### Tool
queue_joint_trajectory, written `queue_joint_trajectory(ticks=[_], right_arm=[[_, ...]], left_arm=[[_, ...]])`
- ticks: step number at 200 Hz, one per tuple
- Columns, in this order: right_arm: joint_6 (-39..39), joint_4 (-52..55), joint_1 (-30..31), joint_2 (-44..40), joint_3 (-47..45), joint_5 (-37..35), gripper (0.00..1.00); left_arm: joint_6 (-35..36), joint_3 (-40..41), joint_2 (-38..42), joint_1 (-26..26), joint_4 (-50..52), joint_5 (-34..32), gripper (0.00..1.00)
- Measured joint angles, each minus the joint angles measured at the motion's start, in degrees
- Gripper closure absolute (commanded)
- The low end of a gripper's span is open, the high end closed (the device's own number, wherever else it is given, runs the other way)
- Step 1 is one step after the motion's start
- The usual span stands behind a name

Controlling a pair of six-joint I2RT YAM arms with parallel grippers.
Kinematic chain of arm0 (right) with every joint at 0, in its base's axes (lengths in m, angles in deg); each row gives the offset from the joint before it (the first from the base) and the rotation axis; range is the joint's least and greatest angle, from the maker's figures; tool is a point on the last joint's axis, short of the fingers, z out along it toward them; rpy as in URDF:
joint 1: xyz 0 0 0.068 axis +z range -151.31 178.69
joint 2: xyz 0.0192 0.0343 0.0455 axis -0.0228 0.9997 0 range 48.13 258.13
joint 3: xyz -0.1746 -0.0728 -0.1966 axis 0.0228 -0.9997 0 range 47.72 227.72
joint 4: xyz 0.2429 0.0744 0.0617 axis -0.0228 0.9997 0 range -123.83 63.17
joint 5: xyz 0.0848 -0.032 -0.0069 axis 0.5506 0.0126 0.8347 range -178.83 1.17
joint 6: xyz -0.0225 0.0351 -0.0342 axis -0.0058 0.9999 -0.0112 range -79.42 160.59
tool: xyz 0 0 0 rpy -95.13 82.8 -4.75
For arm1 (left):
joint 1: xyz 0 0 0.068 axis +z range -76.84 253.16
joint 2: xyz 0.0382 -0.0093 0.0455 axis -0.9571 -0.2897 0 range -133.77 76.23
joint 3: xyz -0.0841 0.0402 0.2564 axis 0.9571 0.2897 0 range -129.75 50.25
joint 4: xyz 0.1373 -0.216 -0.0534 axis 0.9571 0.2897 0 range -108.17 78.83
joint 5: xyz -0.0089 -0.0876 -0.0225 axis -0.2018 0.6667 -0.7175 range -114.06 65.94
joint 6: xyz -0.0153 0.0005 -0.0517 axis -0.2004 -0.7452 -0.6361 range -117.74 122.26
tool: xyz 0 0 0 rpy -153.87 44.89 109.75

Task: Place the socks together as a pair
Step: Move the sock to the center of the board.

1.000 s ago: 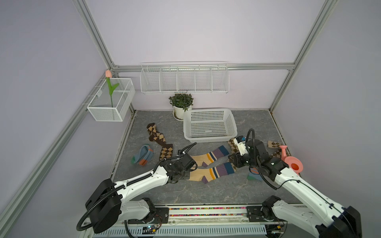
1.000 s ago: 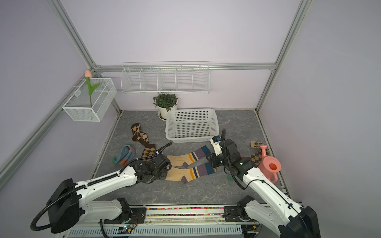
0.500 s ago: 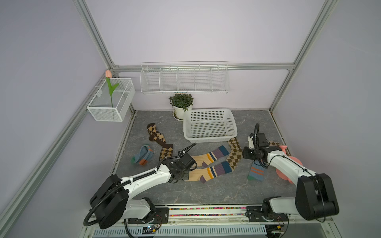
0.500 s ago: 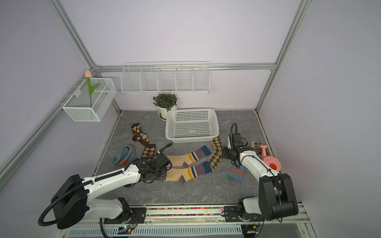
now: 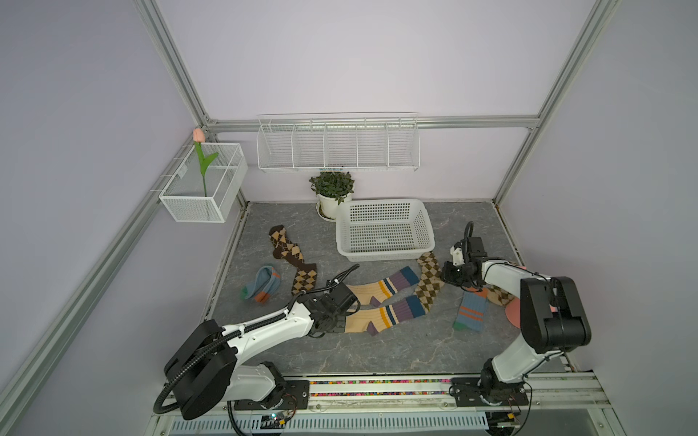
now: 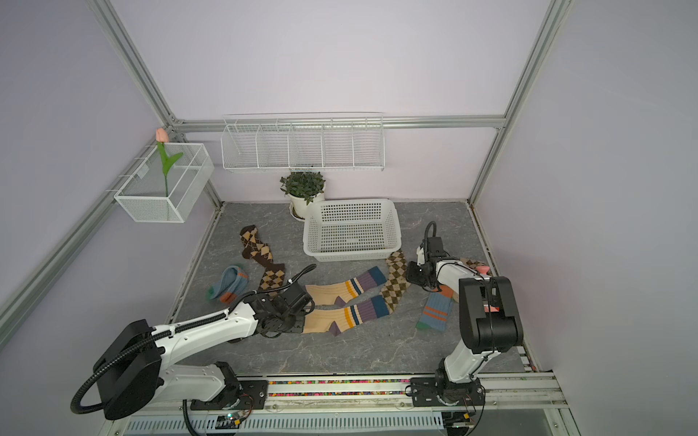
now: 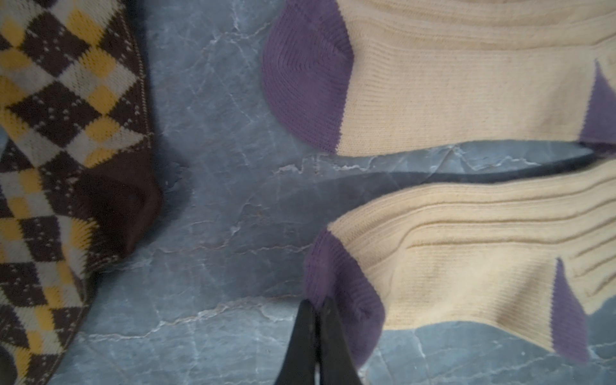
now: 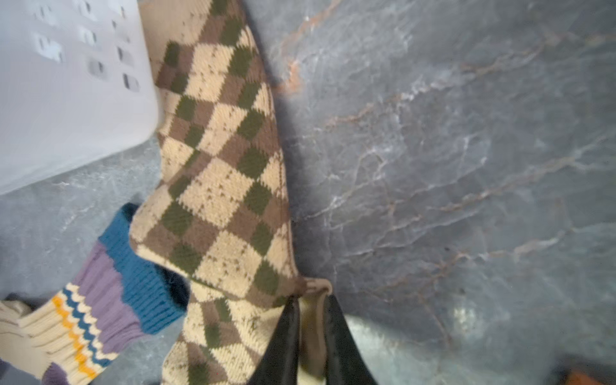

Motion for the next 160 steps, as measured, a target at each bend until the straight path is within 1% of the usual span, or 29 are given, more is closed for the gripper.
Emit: queue_joint_trajectory(ticks=[17,45,77,122,132,149,158,160], right_arm=[[-0.1,0.1,-1.1,-0.6,0.2,0.4,0.93],[-1.3,2.8,-5.1,-3.4,1.8,-0.2,0.93],[-2.5,4.4,-8.7,-7.6,5.0,-4.0,0.93],[-3.9,6.3,-10.5,-7.8,7.1,-8.8,0.92],[-4.1,6.7,-10.9,-7.8,7.1,-9.6,0.90],[-4.5,7.0,-11.8,-7.8,7.1,-9.8,0.80],[-4.7,7.0,-12.1,-7.8,7.1,-9.3,0.78],[-4.4,7.0,-12.2,-7.8,7.1,-9.1,0.78]], left_arm=[[0.0,0.0,0.0,0.0,0.0,0.0,1.00],[0.0,0.0,0.0,0.0,0.0,0.0,1.00],[0.0,0.0,-0.1,0.0,0.0,0.0,1.00],[0.1,0.0,0.2,0.0,0.7,-0.3,1.00],[0.1,0.0,0.3,0.0,0.9,-0.3,1.00],[0.1,0.0,0.3,0.0,1.0,-0.4,1.00],[0.1,0.0,0.3,0.0,1.2,-0.5,0.91],[0.3,0.0,0.3,0.0,1.2,-0.5,0.87]])
